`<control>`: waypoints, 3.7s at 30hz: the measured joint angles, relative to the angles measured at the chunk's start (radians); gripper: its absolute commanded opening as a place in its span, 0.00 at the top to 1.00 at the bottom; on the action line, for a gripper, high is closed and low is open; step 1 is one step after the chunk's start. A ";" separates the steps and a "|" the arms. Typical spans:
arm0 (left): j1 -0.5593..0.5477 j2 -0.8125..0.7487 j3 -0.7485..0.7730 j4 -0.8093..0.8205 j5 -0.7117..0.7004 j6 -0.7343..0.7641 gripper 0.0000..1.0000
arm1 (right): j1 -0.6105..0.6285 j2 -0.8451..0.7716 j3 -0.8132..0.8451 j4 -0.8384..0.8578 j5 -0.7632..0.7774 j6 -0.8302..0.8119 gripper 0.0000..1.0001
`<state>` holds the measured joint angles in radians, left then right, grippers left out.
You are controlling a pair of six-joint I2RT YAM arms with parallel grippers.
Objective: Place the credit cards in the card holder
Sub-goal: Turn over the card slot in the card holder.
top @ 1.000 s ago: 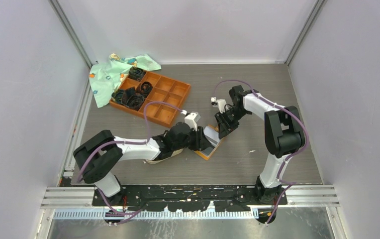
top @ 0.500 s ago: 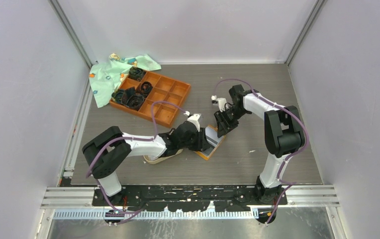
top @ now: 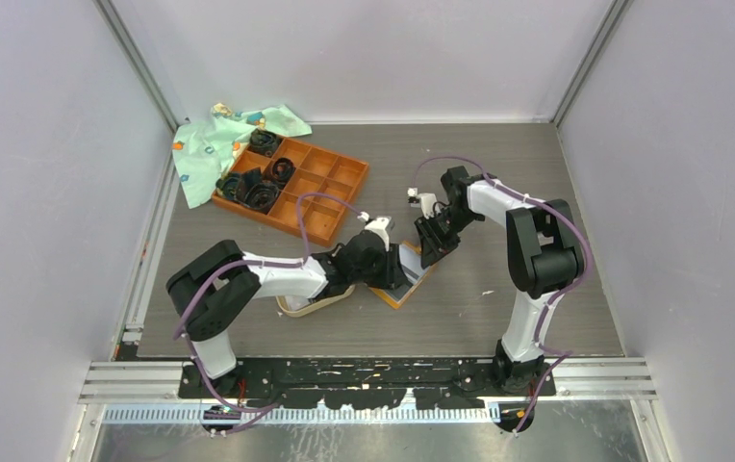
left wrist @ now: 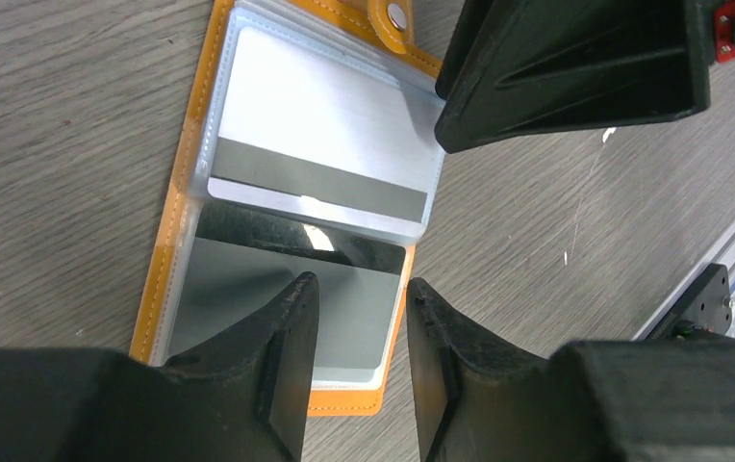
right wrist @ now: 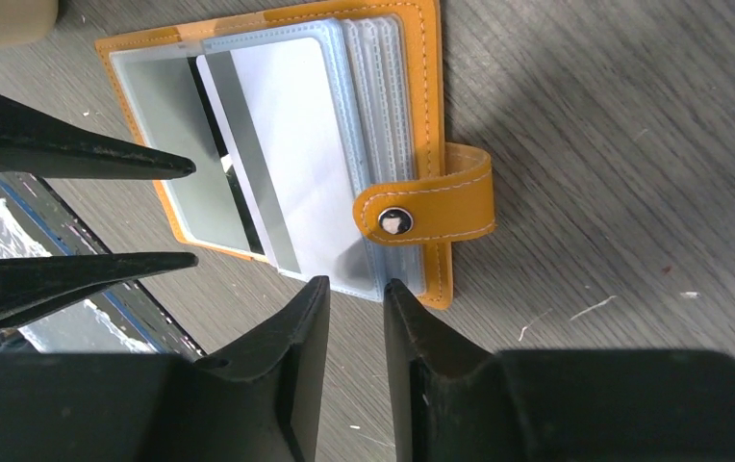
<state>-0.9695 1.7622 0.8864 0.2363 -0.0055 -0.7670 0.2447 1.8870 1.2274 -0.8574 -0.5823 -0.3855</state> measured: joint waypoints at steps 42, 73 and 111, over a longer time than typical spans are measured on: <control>0.023 0.050 0.068 -0.063 -0.016 -0.037 0.57 | 0.000 0.003 0.009 0.001 -0.045 0.026 0.66; 0.026 0.051 0.068 -0.063 -0.010 -0.037 0.56 | 0.010 0.031 0.017 -0.052 -0.111 0.007 0.70; 0.043 -0.017 -0.107 0.166 0.055 -0.051 0.44 | -0.008 0.117 0.061 -0.135 -0.329 0.019 0.76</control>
<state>-0.9268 1.7454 0.7792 0.4019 0.0490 -0.8177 0.2371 2.0037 1.2884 -0.9924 -0.9115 -0.3664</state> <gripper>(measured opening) 0.565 0.249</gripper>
